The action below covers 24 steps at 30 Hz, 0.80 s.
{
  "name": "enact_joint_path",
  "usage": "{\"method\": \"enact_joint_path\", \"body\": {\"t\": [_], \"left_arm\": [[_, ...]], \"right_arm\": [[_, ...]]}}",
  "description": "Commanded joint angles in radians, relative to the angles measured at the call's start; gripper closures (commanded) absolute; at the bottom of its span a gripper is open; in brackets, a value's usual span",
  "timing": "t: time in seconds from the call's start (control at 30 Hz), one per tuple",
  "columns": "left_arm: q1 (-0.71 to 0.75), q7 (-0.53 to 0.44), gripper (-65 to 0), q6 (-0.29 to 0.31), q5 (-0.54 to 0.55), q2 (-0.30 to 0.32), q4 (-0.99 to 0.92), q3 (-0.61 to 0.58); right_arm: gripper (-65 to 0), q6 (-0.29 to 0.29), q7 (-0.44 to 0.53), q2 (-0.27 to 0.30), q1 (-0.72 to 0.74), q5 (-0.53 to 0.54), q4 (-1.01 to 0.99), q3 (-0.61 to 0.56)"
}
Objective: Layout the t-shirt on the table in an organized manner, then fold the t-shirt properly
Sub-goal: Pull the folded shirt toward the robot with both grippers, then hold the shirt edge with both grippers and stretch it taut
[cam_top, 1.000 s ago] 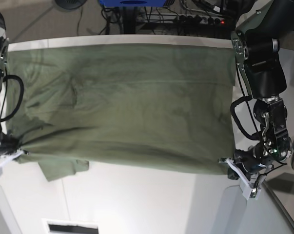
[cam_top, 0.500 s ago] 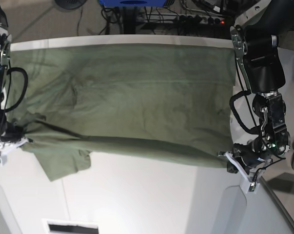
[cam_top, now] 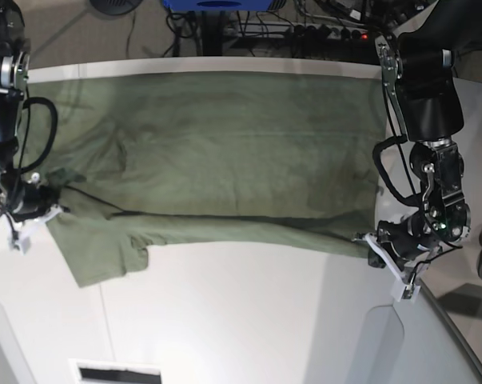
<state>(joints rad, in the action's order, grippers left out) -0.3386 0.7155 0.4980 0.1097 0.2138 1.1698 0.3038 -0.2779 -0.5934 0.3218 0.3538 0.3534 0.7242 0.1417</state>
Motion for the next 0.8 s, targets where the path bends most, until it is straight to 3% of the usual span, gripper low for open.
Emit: {"method": "enact_joint_path", "body": {"t": [0.0,0.17,0.4,0.6,0.77], "left_arm": [[-0.030,-0.021,0.0,-0.002,0.011,0.011,0.015,-0.001],[-0.029,-0.021,0.0,-0.002,0.011,0.011,0.015,0.004],[-0.029,-0.021,0.0,-0.002,0.011,0.014,0.015,0.005],[-0.029,-0.021,0.0,-0.002,0.011,0.013,0.015,-0.001],[-0.017,-0.021,0.0,-0.002,0.011,0.014,0.015,-0.001]], "right_arm": [[-10.8,-0.002,-0.010,0.027,0.032,0.003,0.045,0.003],[-29.1,-0.001,-0.179,0.032,0.031,0.002,0.229,0.006],[-30.6,0.001,-0.455,0.058,0.110,-0.027,0.298,0.000],[-30.6,-0.005,-0.463,0.017,0.221,-0.308,0.125,0.000],[-30.8,-0.007,-0.434,0.004,0.251,-0.334,0.038,0.002]]}}
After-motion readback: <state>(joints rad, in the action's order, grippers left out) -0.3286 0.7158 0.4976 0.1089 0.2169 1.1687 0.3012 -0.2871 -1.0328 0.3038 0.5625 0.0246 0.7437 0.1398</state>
